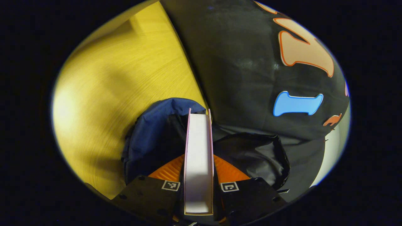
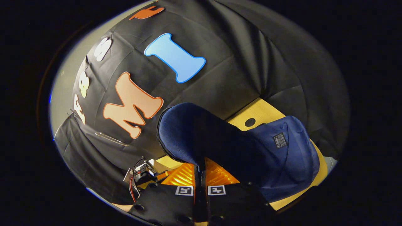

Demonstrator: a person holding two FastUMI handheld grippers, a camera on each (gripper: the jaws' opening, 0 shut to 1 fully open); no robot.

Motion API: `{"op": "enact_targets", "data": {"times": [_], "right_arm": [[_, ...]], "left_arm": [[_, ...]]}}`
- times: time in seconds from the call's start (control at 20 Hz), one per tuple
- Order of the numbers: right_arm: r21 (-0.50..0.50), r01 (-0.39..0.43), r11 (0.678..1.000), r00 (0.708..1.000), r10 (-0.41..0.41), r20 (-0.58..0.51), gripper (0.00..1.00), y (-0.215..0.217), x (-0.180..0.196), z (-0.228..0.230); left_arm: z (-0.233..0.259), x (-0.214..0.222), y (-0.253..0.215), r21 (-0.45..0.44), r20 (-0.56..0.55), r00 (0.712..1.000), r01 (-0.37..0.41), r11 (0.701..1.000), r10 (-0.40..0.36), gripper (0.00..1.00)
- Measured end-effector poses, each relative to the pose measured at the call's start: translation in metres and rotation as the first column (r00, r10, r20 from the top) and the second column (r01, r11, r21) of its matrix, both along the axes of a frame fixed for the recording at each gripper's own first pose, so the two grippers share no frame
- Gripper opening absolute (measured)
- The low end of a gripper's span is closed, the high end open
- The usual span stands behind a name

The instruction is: Open the schoolbag, grab two books from the bookshelf and put them into the schoolbag.

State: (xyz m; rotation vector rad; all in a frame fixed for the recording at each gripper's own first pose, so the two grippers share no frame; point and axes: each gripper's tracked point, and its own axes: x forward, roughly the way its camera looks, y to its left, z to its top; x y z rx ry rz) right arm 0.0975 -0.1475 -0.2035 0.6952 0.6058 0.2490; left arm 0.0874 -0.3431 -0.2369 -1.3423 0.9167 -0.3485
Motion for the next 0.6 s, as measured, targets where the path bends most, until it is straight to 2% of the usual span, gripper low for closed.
{"op": "enact_targets", "data": {"times": [0.1, 0.2, 0.3, 0.45, 0.6], "right_arm": [[0.014, -0.006, 1.000, 1.000, 0.006, 0.007, 0.03, 0.000, -0.001, 0.001], [0.018, -0.026, 0.999, 0.999, 0.026, 0.021, 0.03, 0.003, -0.003, 0.003], [0.016, -0.040, 0.999, 0.999, 0.040, 0.031, 0.04, 0.002, -0.002, 0.005], [0.018, -0.065, 0.998, 0.997, 0.064, 0.036, 0.03, 0.009, -0.004, 0.007], [0.005, -0.086, 0.996, 0.996, 0.086, 0.035, 0.03, 0.014, -0.003, 0.007]], "left_arm": [[0.012, 0.001, 0.017, 0.000, 0.045, 0.999, -0.019, 1.000, 0.019, 0.32], [0.018, 0.003, 0.013, -0.013, 0.063, 0.998, 0.016, 1.000, -0.015, 0.32], [0.009, 0.004, -0.003, 0.005, 0.049, 0.998, 0.040, 0.999, -0.041, 0.29], [0.000, -0.002, -0.034, -0.015, 0.020, 0.995, 0.094, 0.995, -0.094, 0.34], [-0.012, -0.011, -0.065, 0.000, 0.009, 0.988, 0.154, 0.988, -0.154, 0.34]]}}
